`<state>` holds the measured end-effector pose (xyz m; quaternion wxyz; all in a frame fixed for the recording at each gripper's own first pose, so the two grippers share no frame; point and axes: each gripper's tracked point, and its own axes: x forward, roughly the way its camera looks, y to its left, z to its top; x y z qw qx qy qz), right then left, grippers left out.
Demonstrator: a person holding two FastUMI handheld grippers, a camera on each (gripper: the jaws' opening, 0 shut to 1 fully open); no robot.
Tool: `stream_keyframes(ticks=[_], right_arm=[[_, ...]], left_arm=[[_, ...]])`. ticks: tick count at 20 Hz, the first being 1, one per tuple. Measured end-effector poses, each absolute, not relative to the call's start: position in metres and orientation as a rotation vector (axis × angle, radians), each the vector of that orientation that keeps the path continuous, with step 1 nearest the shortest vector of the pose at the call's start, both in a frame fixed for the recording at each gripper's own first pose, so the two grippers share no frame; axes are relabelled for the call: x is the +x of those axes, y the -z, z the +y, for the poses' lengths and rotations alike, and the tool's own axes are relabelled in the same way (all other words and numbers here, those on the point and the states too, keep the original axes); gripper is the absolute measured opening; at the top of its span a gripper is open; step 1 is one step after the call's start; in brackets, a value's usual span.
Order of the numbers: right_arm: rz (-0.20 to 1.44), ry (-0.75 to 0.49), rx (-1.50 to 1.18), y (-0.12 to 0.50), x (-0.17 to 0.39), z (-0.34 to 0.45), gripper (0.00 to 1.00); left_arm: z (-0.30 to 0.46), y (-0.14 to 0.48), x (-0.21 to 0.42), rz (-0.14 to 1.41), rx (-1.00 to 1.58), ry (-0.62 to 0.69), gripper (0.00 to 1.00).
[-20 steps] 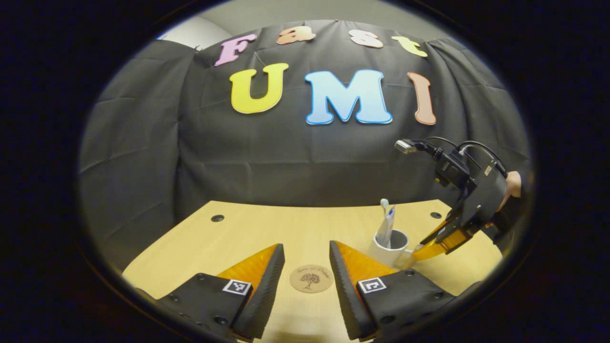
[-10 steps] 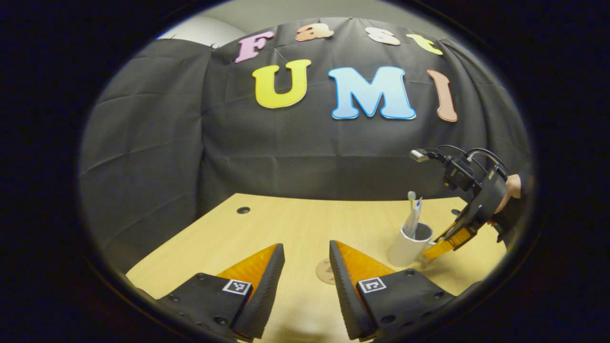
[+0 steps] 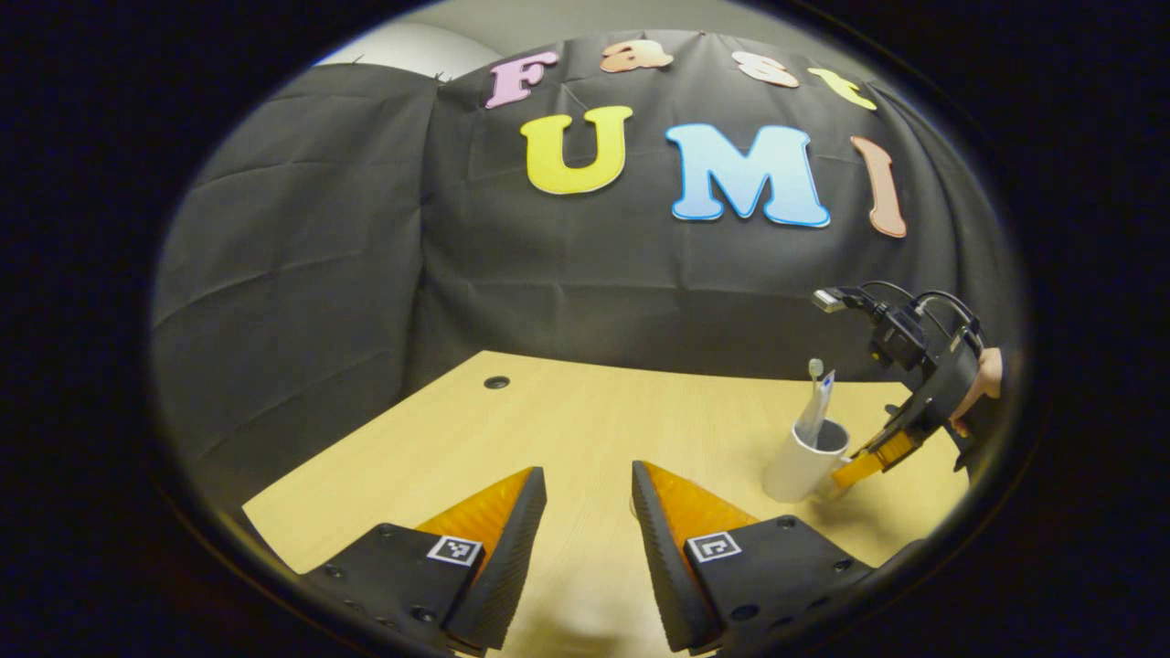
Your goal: Put the toothbrush and toothpaste on the desktop into the cup, then pick up the cup and place it on the coaster on the desktop.
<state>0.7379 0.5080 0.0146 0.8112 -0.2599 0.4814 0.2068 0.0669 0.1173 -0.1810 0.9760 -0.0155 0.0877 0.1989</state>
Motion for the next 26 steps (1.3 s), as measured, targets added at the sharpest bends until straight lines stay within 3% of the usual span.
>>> stream_keyframes(ticks=[1, 9, 10, 26], right_arm=[[1.028, -0.444, -0.555, -0.018, 0.735, 0.508, 0.13], [0.978, -0.43, -0.501, -0.028, 0.741, 0.519, 0.14], [0.979, -0.427, -0.497, -0.026, 0.742, 0.519, 0.09], [0.893, -0.378, -0.443, -0.023, 0.737, 0.525, 0.05]], left_arm=[[0.116, 0.18, 0.066, 0.175, -0.029, -0.4, 0.67], [0.105, 0.175, 0.056, 0.169, -0.011, -0.388, 0.67], [0.105, 0.175, 0.058, 0.17, -0.01, -0.388, 0.66], [0.116, 0.172, 0.052, 0.17, 0.006, -0.403, 0.66]])
